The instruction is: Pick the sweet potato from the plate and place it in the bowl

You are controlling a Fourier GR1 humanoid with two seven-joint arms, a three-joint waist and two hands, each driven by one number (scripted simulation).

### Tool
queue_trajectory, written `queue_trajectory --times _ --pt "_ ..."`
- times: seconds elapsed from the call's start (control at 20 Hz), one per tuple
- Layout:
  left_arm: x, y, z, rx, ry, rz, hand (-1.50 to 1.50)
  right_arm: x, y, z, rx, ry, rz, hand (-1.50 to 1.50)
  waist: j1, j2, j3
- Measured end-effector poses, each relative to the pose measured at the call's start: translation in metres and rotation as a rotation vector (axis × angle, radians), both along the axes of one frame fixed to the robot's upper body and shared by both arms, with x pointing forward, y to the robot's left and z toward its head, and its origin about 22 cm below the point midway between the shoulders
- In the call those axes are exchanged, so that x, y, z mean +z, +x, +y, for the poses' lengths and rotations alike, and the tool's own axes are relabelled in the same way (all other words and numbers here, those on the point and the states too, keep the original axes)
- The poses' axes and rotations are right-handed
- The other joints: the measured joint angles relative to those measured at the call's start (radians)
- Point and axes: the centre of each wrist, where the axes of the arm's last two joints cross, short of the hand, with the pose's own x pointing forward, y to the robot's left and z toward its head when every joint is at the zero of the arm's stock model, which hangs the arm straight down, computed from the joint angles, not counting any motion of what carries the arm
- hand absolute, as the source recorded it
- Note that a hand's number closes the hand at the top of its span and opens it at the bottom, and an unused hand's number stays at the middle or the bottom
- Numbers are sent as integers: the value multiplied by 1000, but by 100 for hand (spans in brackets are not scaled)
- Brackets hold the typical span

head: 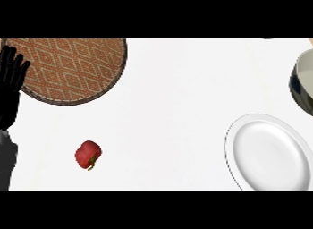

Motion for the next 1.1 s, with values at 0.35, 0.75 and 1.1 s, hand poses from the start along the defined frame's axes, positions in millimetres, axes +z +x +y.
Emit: queue_trajectory --times 0.35,0.75,1.1 --pt "-1 4 -8 -20 6 -4 0 11 53 23 78 52 55 150 17 3 -1" --pt "-2 0 -10 -15 6 -1 0 -19 128 60 189 99 160 150 17 3 -2" --pt "-5 -5 -8 -3 5 -1 0 -68 190 102 221 103 231 150 3 1 -1"
